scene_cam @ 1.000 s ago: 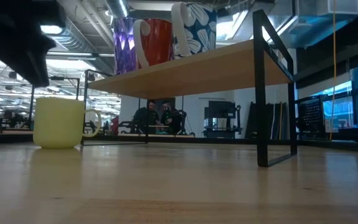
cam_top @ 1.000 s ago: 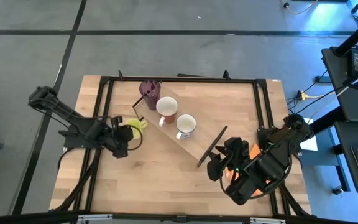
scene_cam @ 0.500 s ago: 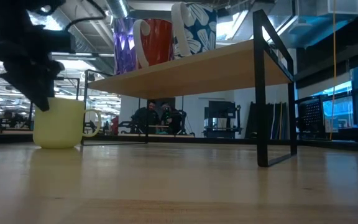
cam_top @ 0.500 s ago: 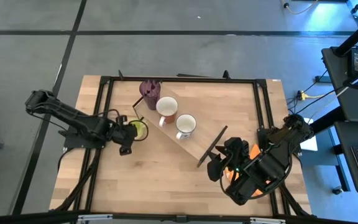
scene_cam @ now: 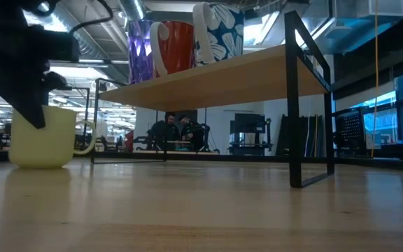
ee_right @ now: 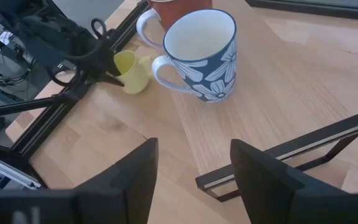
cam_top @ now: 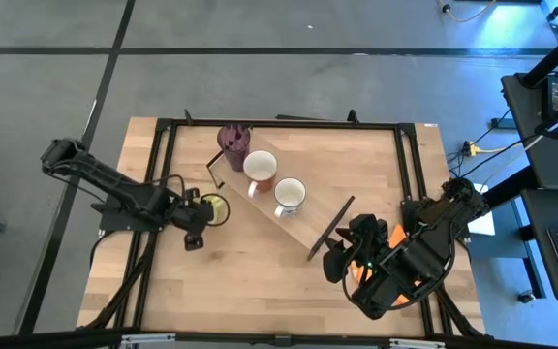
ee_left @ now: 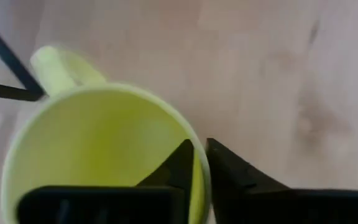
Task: Stack small to large cups/mugs on shelf
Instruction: Put the yellow mug on the shelf
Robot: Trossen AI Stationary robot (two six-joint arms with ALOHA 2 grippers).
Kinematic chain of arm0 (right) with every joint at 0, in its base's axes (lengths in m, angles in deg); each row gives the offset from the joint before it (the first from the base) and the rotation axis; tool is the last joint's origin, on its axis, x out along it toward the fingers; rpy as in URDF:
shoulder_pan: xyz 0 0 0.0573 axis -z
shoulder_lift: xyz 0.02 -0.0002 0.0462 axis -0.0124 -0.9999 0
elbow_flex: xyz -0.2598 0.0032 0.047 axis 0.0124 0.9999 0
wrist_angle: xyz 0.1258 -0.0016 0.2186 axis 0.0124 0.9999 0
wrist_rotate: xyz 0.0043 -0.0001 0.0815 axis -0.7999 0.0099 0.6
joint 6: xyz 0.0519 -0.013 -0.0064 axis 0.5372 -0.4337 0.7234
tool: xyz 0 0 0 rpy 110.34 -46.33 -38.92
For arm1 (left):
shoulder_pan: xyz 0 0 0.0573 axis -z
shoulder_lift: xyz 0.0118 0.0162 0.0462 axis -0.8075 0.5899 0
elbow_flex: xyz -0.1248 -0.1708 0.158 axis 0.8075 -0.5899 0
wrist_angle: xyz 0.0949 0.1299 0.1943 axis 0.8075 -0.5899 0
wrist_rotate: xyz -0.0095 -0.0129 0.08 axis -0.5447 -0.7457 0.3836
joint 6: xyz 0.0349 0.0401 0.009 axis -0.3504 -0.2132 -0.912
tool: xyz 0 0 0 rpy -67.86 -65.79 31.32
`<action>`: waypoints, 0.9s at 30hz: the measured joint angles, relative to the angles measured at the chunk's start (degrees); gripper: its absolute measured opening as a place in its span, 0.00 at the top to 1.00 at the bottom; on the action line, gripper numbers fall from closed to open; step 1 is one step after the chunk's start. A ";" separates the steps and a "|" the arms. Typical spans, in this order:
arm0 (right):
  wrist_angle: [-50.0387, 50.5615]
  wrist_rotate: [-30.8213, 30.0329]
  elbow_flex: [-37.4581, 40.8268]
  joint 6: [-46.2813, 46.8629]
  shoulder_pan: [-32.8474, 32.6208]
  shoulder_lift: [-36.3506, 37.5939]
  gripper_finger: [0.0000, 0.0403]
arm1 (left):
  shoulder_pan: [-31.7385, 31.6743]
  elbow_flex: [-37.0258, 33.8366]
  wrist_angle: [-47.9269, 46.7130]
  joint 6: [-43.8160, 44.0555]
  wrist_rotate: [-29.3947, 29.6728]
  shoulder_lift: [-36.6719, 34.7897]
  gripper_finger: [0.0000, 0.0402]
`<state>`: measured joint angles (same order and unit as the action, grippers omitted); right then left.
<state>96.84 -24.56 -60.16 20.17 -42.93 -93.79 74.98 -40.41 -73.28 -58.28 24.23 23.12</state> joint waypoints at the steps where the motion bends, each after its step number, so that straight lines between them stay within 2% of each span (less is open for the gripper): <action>1: 0.00 0.00 0.00 0.00 0.00 0.00 0.50 | 0.84 0.44 0.17 0.98 -0.09 0.00 0.94; 3: 0.00 0.00 0.00 0.03 0.08 0.00 0.50 | 2.93 1.62 1.77 2.35 -0.03 0.00 0.98; 13: 0.00 2.75 0.00 0.87 2.57 0.00 0.50 | 15.21 10.28 2.69 3.69 0.32 1.79 0.99; 21: -0.02 4.53 0.00 0.66 4.38 0.00 0.50 | 26.17 15.90 2.20 3.70 0.42 13.76 0.99; 27: 0.00 8.74 0.00 -0.76 6.16 0.00 0.50 | 30.66 20.51 0.50 3.63 1.37 22.55 0.99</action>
<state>96.84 -15.82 -60.16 19.41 -36.78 -93.79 105.64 -19.91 -72.78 -54.65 25.60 45.67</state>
